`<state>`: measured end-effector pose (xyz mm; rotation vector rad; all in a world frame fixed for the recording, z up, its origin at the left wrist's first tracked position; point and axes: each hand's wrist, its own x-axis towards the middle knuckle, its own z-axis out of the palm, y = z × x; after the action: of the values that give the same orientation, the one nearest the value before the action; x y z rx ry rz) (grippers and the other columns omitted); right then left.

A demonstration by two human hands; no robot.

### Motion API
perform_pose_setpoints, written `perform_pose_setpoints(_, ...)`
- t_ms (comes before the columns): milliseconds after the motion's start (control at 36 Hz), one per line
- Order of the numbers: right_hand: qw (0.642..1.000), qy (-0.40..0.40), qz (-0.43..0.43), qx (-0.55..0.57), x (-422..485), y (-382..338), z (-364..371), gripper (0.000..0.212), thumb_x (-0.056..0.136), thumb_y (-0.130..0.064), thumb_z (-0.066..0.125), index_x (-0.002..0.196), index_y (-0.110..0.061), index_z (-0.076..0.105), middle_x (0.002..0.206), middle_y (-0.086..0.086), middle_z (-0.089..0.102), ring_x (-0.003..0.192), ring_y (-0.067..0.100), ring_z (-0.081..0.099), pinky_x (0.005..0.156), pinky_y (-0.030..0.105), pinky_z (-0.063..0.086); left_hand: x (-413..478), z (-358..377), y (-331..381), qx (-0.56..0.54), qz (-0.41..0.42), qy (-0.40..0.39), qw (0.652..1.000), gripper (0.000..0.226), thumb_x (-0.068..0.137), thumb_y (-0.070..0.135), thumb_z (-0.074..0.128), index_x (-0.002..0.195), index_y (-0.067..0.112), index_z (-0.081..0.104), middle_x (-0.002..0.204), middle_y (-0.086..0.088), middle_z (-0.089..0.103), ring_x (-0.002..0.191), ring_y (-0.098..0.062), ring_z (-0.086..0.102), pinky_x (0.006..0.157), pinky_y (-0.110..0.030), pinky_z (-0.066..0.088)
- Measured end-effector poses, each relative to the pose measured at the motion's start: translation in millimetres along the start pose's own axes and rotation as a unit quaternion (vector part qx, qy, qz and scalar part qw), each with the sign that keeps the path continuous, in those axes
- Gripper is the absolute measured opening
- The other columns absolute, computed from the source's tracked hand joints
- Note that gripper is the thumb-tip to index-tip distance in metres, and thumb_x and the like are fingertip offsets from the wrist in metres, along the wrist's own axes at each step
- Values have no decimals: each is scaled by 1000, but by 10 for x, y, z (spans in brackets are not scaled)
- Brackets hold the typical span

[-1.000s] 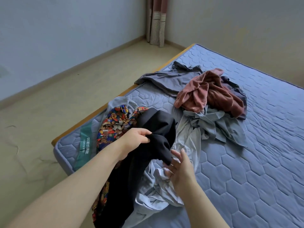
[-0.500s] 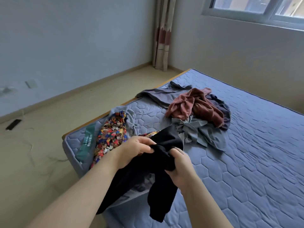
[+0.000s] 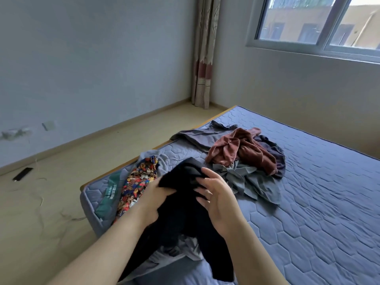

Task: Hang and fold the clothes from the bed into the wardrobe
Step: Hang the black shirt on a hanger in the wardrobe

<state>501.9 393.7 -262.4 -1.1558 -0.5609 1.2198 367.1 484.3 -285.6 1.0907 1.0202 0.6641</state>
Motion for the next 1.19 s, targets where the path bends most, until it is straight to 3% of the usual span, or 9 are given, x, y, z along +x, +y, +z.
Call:
perform_pose_setpoints(194,993,27,-16,-117,-41,77,-1,49,85,-8,59,120,-38,45,121,-12,54,106,4,55,75,18,45,-32,64,511,-193,-139,49,970,18,89,17,58,79,3,64,60,-13,69,53,-25,67,52,-33,51)
perform_pose_setpoints(333,973,44,-73,-215,41,81,38,74,74,-9,72,129,-45,36,117,-20,47,109,1,51,84,13,48,-87,158,778,-238,-124,35,963,19,92,16,55,79,3,61,74,-12,64,69,-21,59,76,-33,45)
perform_pose_setpoints(417,945,82,-90,-303,73,48,21,90,67,-17,79,142,-34,31,137,-6,43,129,16,41,106,40,37,-149,220,837,-232,-111,5,966,17,91,14,55,81,3,62,62,-13,67,56,-21,65,67,-33,50)
perform_pose_setpoints(500,911,135,-110,-374,73,-8,5,100,58,-41,80,143,-36,29,140,-8,41,132,18,37,107,44,33,-236,260,898,-212,-99,-30,972,21,90,14,56,77,1,66,60,-14,68,48,-21,66,52,-30,56)
perform_pose_setpoints(722,929,166,-108,-313,131,-91,-139,3,81,-29,66,83,-29,65,76,-3,68,82,22,64,85,46,50,-178,104,1024,-176,-41,-76,981,38,88,16,56,58,2,73,66,-13,71,55,-21,69,47,-30,56)
perform_pose_setpoints(806,924,172,-96,-328,149,-104,-227,4,81,-31,66,79,-27,65,75,-3,68,79,22,64,82,44,51,-103,-6,952,-125,-61,-30,990,35,87,20,58,61,4,74,67,-12,71,55,-22,69,49,-29,57)
perform_pose_setpoints(944,888,214,-113,-390,193,-255,-381,13,80,-20,66,88,-31,70,90,-3,70,98,23,61,92,46,44,-44,-210,777,-15,-34,58,998,19,91,6,54,109,7,60,84,-15,66,71,-28,63,63,-36,52)
perform_pose_setpoints(1056,849,284,-134,-425,228,-351,-446,26,82,-12,57,96,-30,70,95,-1,57,105,26,53,95,41,41,-30,-344,693,18,-23,99,995,17,91,-1,50,104,7,58,74,-15,64,56,-27,62,47,-28,52)
perform_pose_setpoints(1194,855,329,-111,-384,299,-252,-469,12,82,-12,56,93,-17,55,82,-2,52,87,23,53,69,30,35,-68,-309,682,-5,-81,36,996,13,93,15,52,100,8,61,68,-13,70,55,-24,67,49,-29,56)
